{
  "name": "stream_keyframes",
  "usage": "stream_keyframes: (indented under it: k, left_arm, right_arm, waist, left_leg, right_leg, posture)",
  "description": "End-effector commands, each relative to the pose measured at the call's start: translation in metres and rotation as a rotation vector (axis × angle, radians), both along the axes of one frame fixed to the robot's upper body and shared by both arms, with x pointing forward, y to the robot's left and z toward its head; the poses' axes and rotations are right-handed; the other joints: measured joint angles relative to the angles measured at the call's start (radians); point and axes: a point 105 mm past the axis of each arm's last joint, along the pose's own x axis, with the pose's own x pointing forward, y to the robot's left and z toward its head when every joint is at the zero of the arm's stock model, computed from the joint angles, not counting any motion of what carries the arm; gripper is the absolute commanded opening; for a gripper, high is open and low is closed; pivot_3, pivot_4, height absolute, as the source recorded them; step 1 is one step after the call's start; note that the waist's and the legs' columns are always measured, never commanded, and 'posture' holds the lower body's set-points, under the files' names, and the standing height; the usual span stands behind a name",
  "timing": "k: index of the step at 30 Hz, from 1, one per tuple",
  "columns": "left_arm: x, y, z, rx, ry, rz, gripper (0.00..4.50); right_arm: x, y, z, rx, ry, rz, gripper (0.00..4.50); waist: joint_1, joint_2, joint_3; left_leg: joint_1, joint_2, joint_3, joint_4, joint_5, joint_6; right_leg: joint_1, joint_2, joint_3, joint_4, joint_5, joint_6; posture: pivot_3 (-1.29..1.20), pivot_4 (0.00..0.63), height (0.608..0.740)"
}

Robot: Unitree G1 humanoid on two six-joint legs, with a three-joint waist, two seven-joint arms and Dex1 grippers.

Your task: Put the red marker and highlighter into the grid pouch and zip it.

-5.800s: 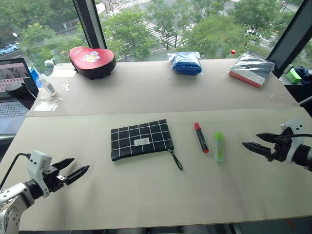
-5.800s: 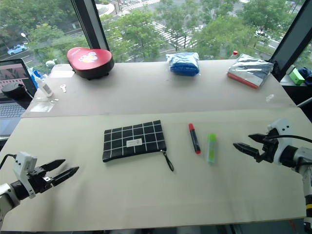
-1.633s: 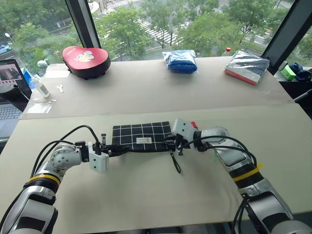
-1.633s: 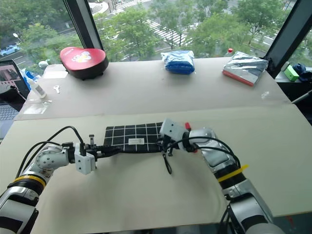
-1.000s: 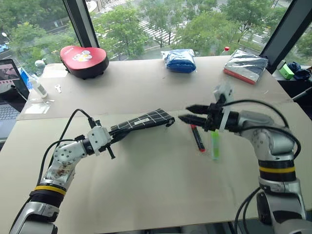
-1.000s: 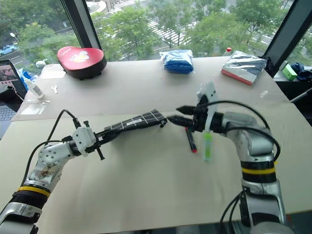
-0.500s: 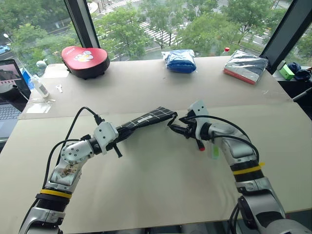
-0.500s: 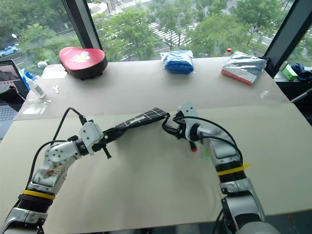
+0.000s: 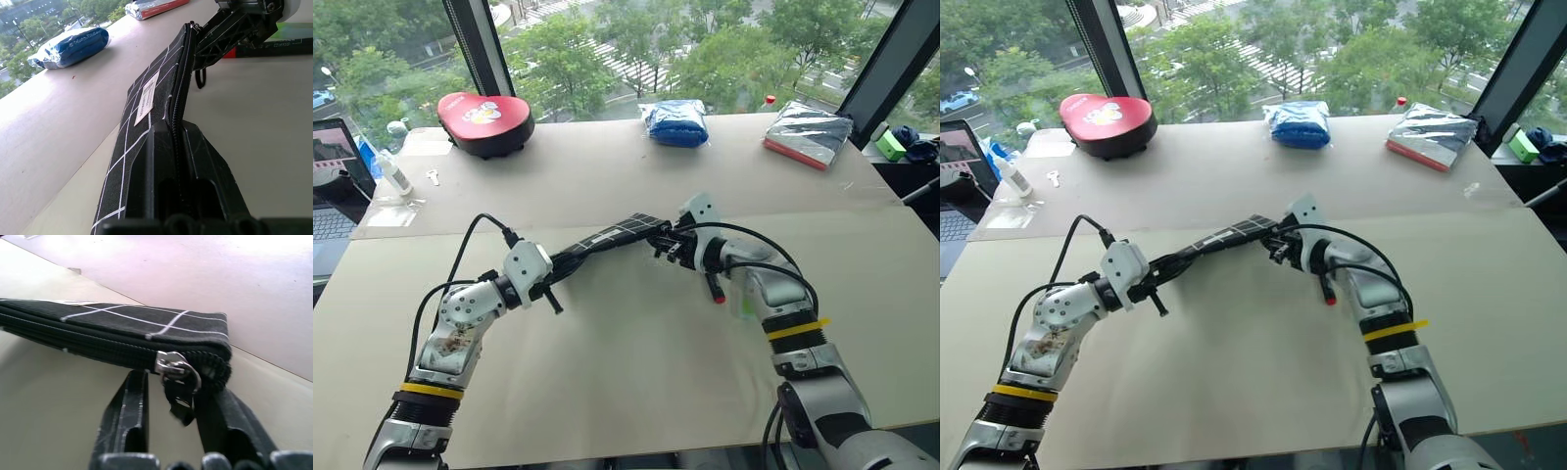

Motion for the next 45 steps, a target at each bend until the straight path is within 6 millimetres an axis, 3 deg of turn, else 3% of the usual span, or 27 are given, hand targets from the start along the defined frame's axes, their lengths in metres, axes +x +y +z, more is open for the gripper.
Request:
stream_keyframes:
  k: [1, 5, 11, 14, 19, 25, 29, 38, 41, 45]
  left_arm:
    - [0.0, 0.0, 0.013, -0.018, -0.049, 0.017, 0.0]
    - [0.001, -0.001, 0.014, -0.023, -0.05, 0.02, 0.0]
    - [0.001, -0.005, 0.013, -0.031, -0.047, 0.017, 0.0]
    - [0.002, -0.006, 0.014, -0.034, -0.049, 0.014, 0.0]
    - [0.001, -0.008, 0.014, -0.039, -0.051, 0.011, 0.0]
    - [0.001, -0.008, 0.014, -0.035, -0.048, 0.008, 0.0]
    - [0.001, -0.007, 0.013, -0.028, -0.046, 0.002, 0.0]
    - [0.004, -0.011, 0.012, -0.028, -0.041, -0.021, 0.0]
    - [0.005, -0.012, 0.012, -0.028, -0.042, -0.024, 0.0]
    - [0.005, -0.01, 0.012, -0.036, -0.044, -0.018, 0.0]
  right_arm:
    - [-0.011, 0.012, 0.015, 0.016, -0.058, 0.085, 0.02]
    - [-0.02, 0.022, 0.016, 0.013, -0.058, 0.139, 0.02]
    - [-0.036, 0.059, -0.001, -0.09, -0.044, 0.257, 0.02]
    - [-0.035, 0.071, -0.006, -0.138, -0.067, 0.268, 0.02]
    - [-0.031, 0.086, 0.004, -0.123, -0.086, 0.282, 0.02]
    - [-0.027, 0.095, 0.014, -0.103, -0.101, 0.286, 0.02]
    - [-0.009, 0.084, 0.033, -0.043, -0.093, 0.209, 0.02]
    - [-0.047, 0.111, 0.031, -0.052, -0.045, 0.446, 0.02]
    - [-0.058, 0.119, 0.02, -0.092, -0.027, 0.503, 0.02]
    - [-0.054, 0.119, 0.009, -0.131, -0.025, 0.478, 0.02]
  waist:
    - [0.0, 0.0, 0.0]
    - [0.0, 0.0, 0.0]
    - [-0.002, 0.0, 0.0]
    - [-0.002, 0.0, 0.0]
    - [-0.001, 0.0, 0.0]
    - [-0.002, 0.0, 0.0]
    - [-0.002, 0.0, 0.0]
    - [-0.005, 0.0, 0.0]
    - [-0.006, 0.0, 0.0]
    - [-0.006, 0.0, 0.0]
  left_leg:
    - [0.0, 0.0, 0.0, 0.0, 0.0, 0.0]
    - [0.0, 0.0, 0.0, 0.0, 0.0, 0.0]
    - [0.0, 0.0, 0.0, 0.0, 0.0, 0.0]
    - [0.0, 0.0, 0.0, 0.0, 0.0, 0.0]
    - [0.0, 0.0, 0.0, 0.0, 0.0, 0.0]
    - [0.0, 0.0, 0.0, 0.0, 0.0, 0.0]
    - [0.0, 0.0, 0.0, 0.0, 0.0, 0.0]
    - [0.0, 0.0, -0.001, 0.0, 0.0, 0.0]
    - [0.0, 0.0, -0.001, 0.0, 0.0, -0.001]
    - [0.0, 0.0, -0.001, 0.0, 0.0, -0.001]
  right_leg:
    - [0.0, 0.0, 0.0, 0.0, 0.0, 0.0]
    - [0.0, 0.0, 0.0, 0.0, 0.0, 0.0]
    - [0.0, 0.0, 0.0, 0.0, 0.0, 0.0]
    - [0.0, 0.0, 0.0, 0.0, 0.0, 0.0]
    - [0.0, 0.0, 0.0, 0.0, 0.0, 0.0]
    - [0.0, 0.0, 0.0, 0.0, 0.0, 0.0]
    - [0.0, 0.0, 0.0, 0.0, 0.0, 0.0]
    - [-0.001, 0.001, -0.001, 0.0, 0.0, 0.0]
    - [-0.001, 0.001, -0.001, 0.0, 0.0, 0.0]
    - [-0.001, 0.001, -0.001, 0.0, 0.0, 0.0]
  posture:
    - [0.0, 0.15, 0.74]
    - [0.0, 0.15, 0.74]
    - [0.0, 0.15, 0.74]
    - [0.0, 0.15, 0.74]
    - [0.0, 0.15, 0.74]
    - [0.0, 0.15, 0.74]
    - [0.0, 0.15, 0.74]
    - [0.0, 0.15, 0.74]
    - [0.0, 0.15, 0.74]
    - [0.0, 0.15, 0.74]
